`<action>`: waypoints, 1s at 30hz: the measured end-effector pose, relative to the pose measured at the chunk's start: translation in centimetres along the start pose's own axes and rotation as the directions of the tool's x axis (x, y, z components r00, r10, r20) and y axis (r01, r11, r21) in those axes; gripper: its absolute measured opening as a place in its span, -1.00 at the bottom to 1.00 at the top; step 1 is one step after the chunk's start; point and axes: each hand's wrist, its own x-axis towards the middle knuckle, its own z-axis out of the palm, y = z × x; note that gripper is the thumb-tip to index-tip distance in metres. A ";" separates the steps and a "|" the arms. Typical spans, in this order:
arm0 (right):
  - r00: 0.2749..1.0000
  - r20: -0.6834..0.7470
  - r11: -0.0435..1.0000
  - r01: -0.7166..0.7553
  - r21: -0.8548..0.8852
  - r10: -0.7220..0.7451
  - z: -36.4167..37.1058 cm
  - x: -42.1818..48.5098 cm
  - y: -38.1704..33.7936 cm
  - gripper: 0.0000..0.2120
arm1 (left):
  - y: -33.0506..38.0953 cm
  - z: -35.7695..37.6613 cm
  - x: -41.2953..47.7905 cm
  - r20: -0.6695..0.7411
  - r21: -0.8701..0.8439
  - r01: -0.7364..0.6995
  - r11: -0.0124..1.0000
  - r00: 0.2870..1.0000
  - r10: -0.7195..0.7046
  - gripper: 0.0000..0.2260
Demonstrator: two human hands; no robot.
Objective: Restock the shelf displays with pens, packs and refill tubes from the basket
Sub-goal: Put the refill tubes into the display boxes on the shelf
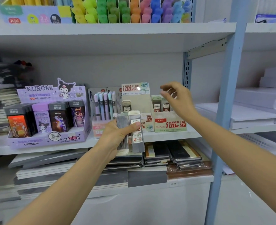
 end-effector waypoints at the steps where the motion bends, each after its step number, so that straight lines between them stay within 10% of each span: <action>1: 0.998 0.055 0.995 -0.001 0.104 -0.005 0.0 -0.6 -1.2 -0.85 | 0.0 0.0 -0.1 0.005 0.005 -0.006 1.000 1.000 0.006 -0.55; 9: 0.830 0.547 0.823 -0.386 0.416 0.113 1.9 -5.8 -4.9 -0.84 | -0.6 0.4 -1.8 0.070 0.164 -0.065 0.984 0.996 0.054 -0.83; 21: 0.968 0.068 0.885 -0.248 0.395 0.242 0.9 -0.2 -5.1 -0.79 | 1.5 -3.7 -1.6 -0.057 -0.085 0.009 0.996 0.998 -0.014 -0.88; 30: 0.994 0.074 0.993 -0.091 0.071 0.086 6.6 2.4 -4.8 -0.90 | 1.4 -6.3 -1.0 -0.101 -0.054 -0.079 0.995 0.992 0.073 -0.83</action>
